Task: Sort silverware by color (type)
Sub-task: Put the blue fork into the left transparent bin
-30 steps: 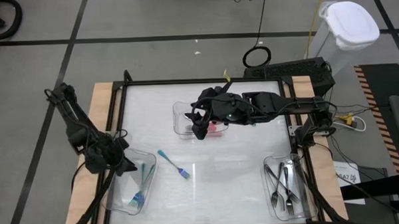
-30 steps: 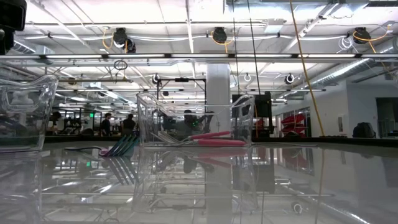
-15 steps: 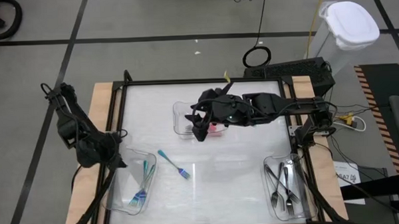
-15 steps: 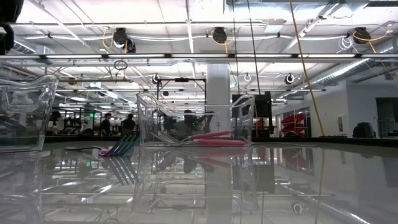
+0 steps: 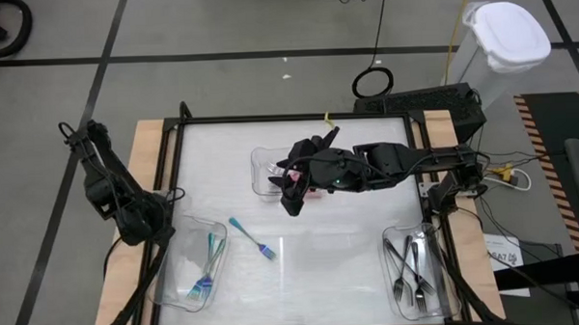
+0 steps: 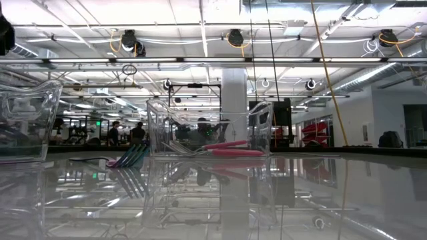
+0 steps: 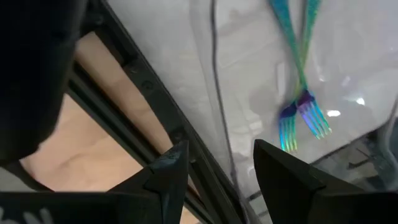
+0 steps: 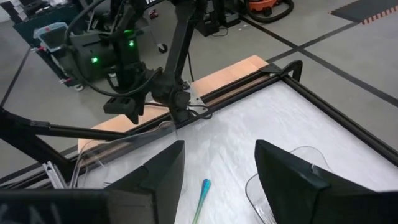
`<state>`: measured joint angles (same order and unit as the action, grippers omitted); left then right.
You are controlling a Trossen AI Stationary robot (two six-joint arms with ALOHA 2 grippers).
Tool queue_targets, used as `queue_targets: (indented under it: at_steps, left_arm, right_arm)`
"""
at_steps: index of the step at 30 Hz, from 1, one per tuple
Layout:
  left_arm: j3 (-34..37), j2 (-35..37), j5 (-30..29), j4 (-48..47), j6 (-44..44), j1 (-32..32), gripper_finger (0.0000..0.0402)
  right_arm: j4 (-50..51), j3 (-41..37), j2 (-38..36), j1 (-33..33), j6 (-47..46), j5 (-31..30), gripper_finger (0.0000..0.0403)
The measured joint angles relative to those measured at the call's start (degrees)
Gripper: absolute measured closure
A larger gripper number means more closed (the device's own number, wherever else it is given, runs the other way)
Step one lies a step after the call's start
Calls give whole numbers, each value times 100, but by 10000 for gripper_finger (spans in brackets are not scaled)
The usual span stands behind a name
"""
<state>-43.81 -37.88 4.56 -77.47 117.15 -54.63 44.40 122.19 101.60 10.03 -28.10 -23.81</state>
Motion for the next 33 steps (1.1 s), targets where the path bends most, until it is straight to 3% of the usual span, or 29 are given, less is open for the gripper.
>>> queue_targets:
  at_steps: [11, 24, 33]
  left_arm:
    - [90, -623, 408, -343, -110, -24, 222]
    - [295, -1483, 1080, 772, -203, -37, 222]
    - [295, -1917, 1128, 1748, -196, -37, 222]
  right_arm:
    - [50, 0, 0, 60, -33, 4, 213]
    - [260, -1, 0, 204, -125, 0, 213]
    - [260, -2, 30, 242, -145, -13, 213]
